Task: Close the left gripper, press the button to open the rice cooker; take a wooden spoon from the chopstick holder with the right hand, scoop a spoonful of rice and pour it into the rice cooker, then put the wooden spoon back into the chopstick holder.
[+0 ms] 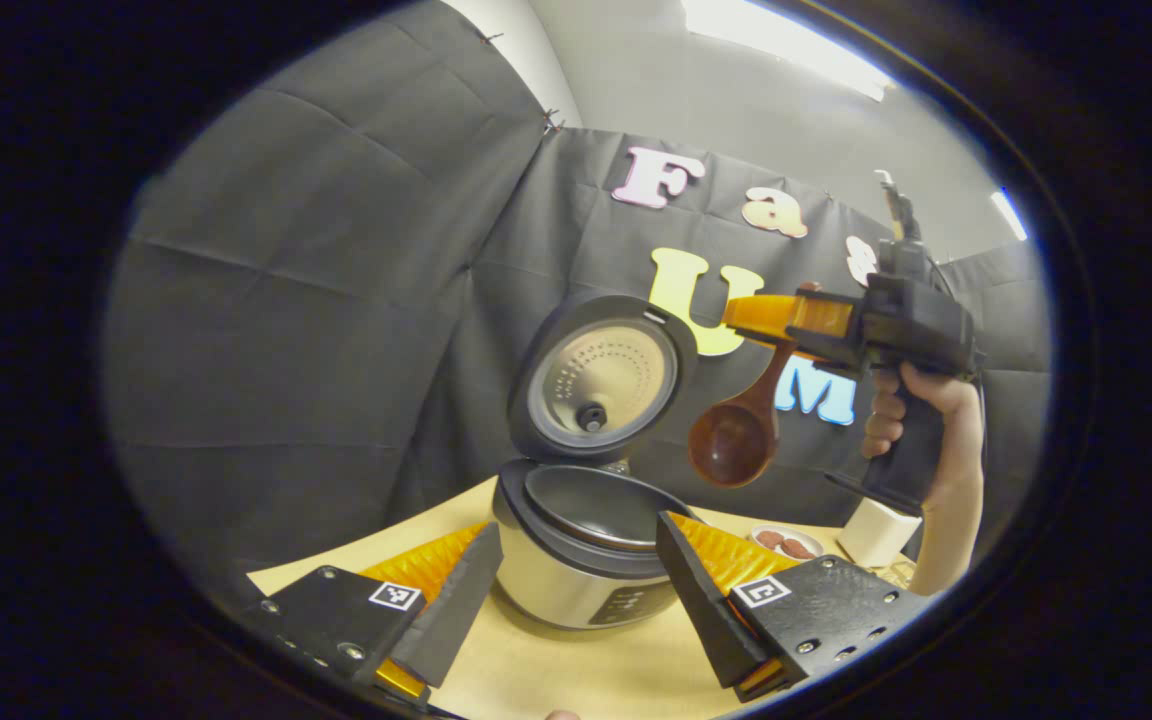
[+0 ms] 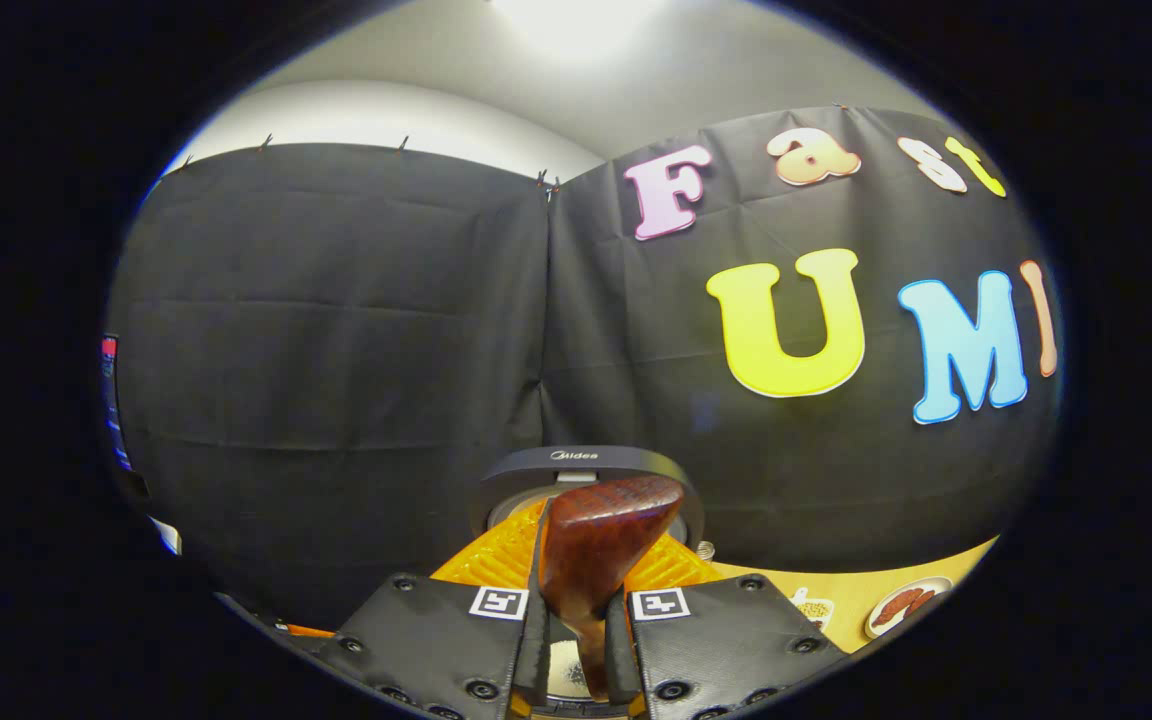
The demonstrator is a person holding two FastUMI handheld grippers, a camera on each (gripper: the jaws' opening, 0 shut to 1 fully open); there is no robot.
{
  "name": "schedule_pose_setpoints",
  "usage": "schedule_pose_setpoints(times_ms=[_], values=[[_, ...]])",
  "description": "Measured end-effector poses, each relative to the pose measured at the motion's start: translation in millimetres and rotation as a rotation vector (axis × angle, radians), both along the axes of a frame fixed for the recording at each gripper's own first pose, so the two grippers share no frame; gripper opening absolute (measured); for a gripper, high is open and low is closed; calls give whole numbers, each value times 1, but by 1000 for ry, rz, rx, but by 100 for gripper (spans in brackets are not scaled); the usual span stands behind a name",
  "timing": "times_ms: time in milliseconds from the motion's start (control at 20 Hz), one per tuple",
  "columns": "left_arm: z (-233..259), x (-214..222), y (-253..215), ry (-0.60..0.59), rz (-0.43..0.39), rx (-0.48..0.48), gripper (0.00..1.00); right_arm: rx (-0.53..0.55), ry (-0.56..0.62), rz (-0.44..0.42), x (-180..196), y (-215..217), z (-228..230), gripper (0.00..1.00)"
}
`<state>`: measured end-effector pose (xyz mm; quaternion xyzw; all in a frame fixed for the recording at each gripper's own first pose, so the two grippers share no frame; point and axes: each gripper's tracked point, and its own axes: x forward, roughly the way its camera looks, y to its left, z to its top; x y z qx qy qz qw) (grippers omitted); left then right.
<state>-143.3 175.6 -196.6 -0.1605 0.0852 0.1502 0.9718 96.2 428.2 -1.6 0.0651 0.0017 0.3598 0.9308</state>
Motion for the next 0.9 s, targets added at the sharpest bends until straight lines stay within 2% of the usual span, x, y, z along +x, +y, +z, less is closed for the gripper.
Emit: schedule_pose_setpoints(times_ms=[50,150,350,550,750,800,900], values=[[4,5,-10,-3,-16,0,96,19,1,-6,-2,-13,5,24],[7,18,-27,-3,-43,16,97,42,-19,-49,-3,-49,17,21],[5,35,-60,0,-101,27,97,48,-65,-196,-1,-134,25,23],[3,53,-100,-1,-166,-7,96,62,-26,-321,3,-216,10,23],[-4,65,-134,27,-230,12,96,73,5,-445,6,-296,-10,24],[-1,68,-142,23,-242,17,98,83,20,-473,8,-316,-17,20],[6,73,-155,20,-262,31,96,110,58,-521,8,-349,-32,24]])
